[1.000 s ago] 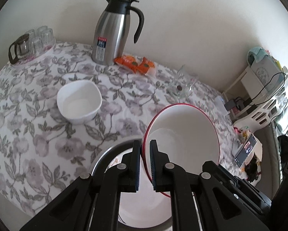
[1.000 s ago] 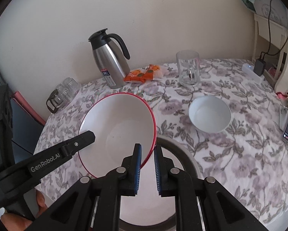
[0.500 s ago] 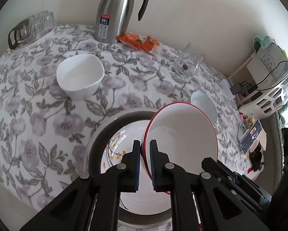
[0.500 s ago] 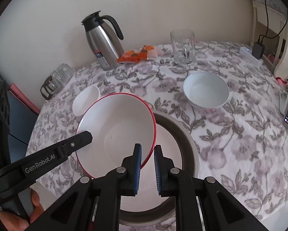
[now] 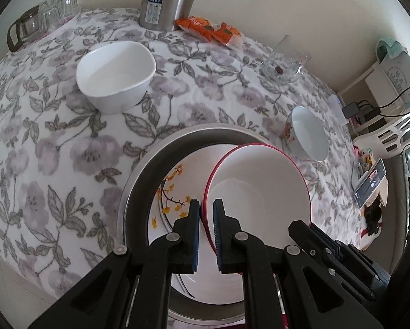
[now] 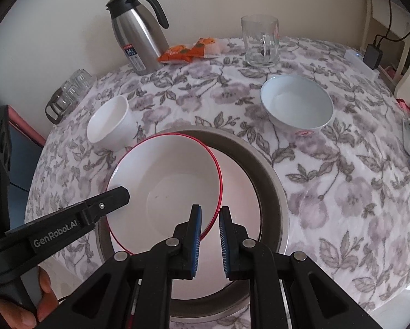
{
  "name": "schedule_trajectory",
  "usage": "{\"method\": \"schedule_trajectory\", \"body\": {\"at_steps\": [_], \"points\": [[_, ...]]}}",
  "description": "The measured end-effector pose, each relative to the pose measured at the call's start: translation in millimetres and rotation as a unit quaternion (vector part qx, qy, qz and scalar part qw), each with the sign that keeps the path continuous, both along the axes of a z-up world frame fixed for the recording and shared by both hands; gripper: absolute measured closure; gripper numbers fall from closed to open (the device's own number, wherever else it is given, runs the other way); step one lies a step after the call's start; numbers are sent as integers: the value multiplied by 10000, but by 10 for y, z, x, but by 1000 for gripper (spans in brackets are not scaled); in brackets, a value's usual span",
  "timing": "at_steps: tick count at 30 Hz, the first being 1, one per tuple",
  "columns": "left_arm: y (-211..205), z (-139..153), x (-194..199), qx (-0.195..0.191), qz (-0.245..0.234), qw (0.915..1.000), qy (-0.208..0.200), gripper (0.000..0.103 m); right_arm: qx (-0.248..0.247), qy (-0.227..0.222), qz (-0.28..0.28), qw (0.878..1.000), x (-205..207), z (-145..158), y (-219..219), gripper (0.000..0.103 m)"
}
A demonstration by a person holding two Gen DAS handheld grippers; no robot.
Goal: Organize plates and bowls
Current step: 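Lift the strawberry bowl with both grippers and carry it over the basin, then lower the strawberry bowl onto the plate in the basin, open both grippers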
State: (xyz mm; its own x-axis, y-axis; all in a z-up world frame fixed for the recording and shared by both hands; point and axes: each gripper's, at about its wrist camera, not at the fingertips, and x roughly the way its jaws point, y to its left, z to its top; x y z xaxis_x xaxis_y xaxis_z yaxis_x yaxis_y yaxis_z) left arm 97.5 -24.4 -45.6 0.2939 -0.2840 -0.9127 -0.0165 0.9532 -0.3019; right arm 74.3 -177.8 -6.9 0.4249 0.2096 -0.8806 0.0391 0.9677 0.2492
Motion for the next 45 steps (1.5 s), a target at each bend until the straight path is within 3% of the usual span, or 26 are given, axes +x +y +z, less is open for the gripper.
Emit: {"method": "schedule_trajectory", "body": {"at_steps": [25,33,37,41,43,45], "points": [[19,-44,38,-93,-70,9999,48,94,14,83,-2,10000,31,-70,6,88],[68,-55,42,-165,53,9997,145,88,4,-9,-116,9999,20,-27,-34,88],[101,-13,36,-113,126,9998,63,75,46,-39,-266,9996,20,-16,-101,73],[174,69,28,-14,298,9995,-108,58,61,-113,-317,9994,20,16,-137,68],[217,107,24,54,394,9990,-183,53,38,-147,-339,9993,25,28,-142,52],[248,134,21,87,459,9986,-232,50,-7,-186,-340,9992,26,35,-146,45]]}}
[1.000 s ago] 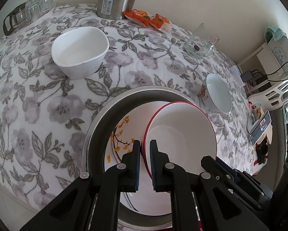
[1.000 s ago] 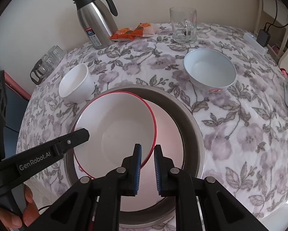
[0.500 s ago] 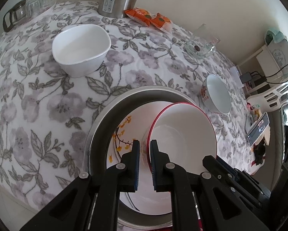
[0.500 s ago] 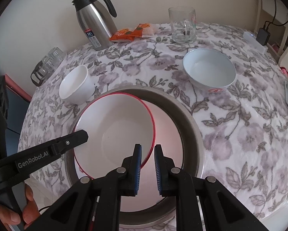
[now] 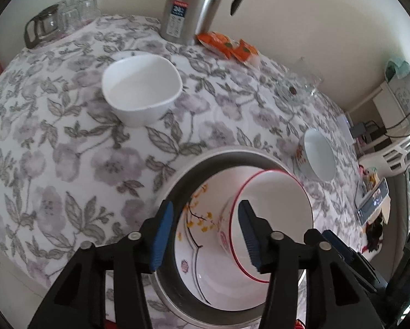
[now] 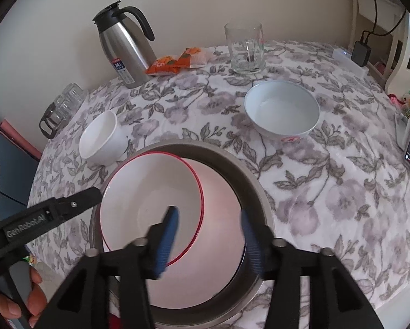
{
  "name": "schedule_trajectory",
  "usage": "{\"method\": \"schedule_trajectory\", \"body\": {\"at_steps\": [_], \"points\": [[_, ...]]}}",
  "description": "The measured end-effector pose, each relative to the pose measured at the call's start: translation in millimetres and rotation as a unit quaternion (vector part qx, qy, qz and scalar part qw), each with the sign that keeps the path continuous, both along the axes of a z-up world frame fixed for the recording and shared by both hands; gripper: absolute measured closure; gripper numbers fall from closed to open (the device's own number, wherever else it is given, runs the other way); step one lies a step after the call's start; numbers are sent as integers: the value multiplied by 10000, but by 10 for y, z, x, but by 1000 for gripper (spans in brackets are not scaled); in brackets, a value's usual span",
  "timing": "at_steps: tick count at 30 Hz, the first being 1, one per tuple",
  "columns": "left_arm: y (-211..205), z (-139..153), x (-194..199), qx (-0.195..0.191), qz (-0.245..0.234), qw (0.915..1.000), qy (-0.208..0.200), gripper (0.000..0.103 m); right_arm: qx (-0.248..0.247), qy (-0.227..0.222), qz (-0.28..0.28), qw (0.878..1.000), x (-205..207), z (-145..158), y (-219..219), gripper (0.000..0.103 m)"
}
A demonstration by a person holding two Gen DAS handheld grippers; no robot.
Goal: Organize plates and bowls
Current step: 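Lower the strawberry bowl onto the plate in the basin, open both grippers, then move both grippers away from the basin to the white square bowl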
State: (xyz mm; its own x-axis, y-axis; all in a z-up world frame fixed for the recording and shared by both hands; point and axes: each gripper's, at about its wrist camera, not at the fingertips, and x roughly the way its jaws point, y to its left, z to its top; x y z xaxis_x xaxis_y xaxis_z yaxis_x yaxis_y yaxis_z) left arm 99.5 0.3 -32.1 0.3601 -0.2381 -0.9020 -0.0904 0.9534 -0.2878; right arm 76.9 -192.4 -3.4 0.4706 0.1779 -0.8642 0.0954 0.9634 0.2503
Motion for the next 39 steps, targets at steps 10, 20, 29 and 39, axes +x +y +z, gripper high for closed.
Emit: {"method": "schedule_trajectory", "body": {"at_steps": [10,20,29,39], "points": [[85,-14,10,362,267,9990,-7,36,5,-48,-135,9999,9,-24,-89,23],[174,-55,23,558,540,9970,-18,15,103,48,-357,9993,13,-91,-191,3],[278,-50,14,659,813,9944,-120,3,54,-115,-370,9992,-5,-44,-178,0],[321,-29,15,676,923,9933,-181,3,-67,-259,-376,9989,-15,0,-157,0]]}}
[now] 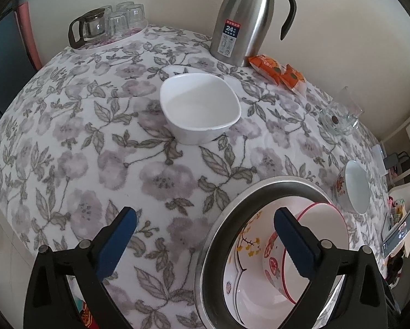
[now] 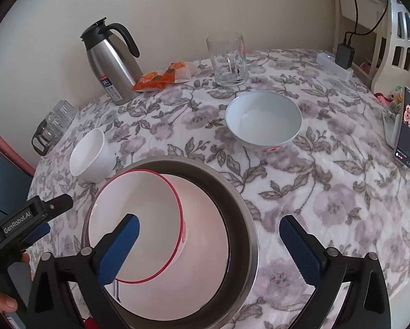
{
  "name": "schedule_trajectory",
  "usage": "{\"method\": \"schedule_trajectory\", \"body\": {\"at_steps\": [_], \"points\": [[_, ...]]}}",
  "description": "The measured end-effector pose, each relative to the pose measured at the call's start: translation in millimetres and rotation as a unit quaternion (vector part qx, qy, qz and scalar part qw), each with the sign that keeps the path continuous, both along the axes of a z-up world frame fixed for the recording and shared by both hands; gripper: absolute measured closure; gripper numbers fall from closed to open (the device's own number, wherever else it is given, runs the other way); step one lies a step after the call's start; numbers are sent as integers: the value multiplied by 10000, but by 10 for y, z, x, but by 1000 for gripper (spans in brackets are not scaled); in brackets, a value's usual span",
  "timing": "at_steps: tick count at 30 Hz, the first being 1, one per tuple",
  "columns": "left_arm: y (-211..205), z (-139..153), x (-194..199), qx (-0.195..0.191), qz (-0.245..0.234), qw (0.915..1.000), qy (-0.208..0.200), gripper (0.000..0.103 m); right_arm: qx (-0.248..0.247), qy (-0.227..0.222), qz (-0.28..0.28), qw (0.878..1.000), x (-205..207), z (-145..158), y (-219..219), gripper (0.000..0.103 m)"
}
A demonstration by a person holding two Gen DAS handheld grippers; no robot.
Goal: Organize plates and bowls
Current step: 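Move both grippers away from the basin to the white square bowl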
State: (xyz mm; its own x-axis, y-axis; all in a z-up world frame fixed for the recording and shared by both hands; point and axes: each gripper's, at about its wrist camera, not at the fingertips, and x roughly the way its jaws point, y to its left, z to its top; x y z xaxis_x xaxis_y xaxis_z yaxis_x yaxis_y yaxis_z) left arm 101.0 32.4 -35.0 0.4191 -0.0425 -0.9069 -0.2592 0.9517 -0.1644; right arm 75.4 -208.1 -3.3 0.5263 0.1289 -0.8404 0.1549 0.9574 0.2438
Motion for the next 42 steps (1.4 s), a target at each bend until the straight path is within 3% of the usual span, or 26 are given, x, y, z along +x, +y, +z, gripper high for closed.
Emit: {"method": "schedule_trajectory", "body": {"at_steps": [10,18,26,32,38,42], "points": [[119,62,2,-13,164,9996,-218,3,-29,-146,86,9999,-12,89,62,0],[413,173,-38,83,630,9967,-498,3,-43,-465,181,9987,-40,231,171,0],[713,221,-32,334,1009,9931,-492,3,-104,-562,317,9979,-27,294,379,0],[876,204,25,-91,1020,9938,-436,3,-180,-553,451,9973,21,332,596,0],[955,248,115,-192,974,9939,-474,3,-201,-696,612,9955,74,446,806,0],[1010,173,180,-303,993,9942,-287,3,-208,-665,667,9953,170,486,948,0]]}}
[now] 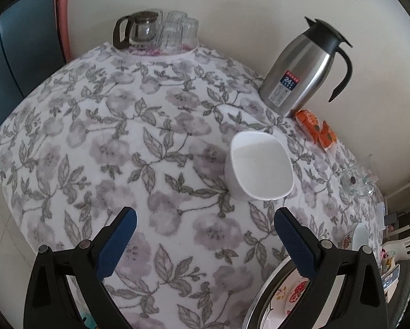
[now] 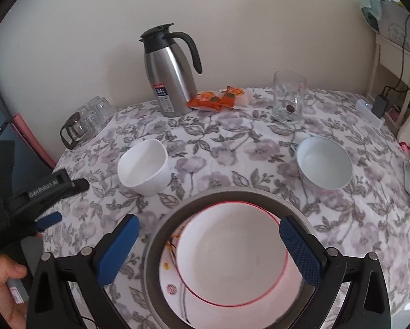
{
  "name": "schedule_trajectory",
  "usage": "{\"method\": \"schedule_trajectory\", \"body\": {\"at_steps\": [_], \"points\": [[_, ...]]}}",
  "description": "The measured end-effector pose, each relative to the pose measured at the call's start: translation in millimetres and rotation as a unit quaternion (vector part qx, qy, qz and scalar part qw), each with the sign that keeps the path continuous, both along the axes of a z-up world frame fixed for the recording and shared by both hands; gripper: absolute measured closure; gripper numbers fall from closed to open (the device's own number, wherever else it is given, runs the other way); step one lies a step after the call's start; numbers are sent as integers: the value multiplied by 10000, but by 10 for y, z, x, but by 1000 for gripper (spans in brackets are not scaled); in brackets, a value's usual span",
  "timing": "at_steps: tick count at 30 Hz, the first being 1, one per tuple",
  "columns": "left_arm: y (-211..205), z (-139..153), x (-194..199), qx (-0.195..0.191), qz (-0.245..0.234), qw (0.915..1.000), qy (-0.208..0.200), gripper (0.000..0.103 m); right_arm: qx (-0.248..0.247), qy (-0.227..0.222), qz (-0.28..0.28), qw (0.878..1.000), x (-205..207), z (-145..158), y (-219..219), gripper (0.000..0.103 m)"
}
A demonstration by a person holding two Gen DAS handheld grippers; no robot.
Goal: Organize plates and bowls
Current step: 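Move both grippers away from the basin to the white square bowl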
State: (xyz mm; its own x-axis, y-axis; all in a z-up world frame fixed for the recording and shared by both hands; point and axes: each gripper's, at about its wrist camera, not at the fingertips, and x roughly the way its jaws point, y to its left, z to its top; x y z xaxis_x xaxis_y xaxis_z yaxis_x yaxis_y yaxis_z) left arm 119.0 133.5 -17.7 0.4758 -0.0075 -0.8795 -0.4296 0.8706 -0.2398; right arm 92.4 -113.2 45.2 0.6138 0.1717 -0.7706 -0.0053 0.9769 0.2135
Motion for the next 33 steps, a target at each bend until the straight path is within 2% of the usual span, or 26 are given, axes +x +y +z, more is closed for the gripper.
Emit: {"method": "schedule_trajectory", "body": {"at_steps": [6,10,17,24,26,28,31,33], "points": [[91,-55,25,-150,246,9996,53,3,47,90,79,9999,198,50,215,0],[157,-149,95,-394,349,9985,131,3,44,144,38,9999,372,76,341,0],[258,-262,264,-445,315,9983,228,3,164,341,-99,9992,662,-18,475,3],[299,-368,427,-687,305,9970,190,4,220,620,-43,9978,880,-202,667,25],[314,-417,465,-829,346,9958,178,10,199,684,-36,9975,950,-252,713,29],[307,-473,516,-910,315,9951,203,13,130,765,-44,9970,1031,-302,759,40],[294,-549,590,-1013,258,9943,232,20,157,892,-35,9959,1152,-375,801,50],[282,-579,637,-1079,208,9937,219,23,163,930,-32,9955,1209,-409,815,54]]}}
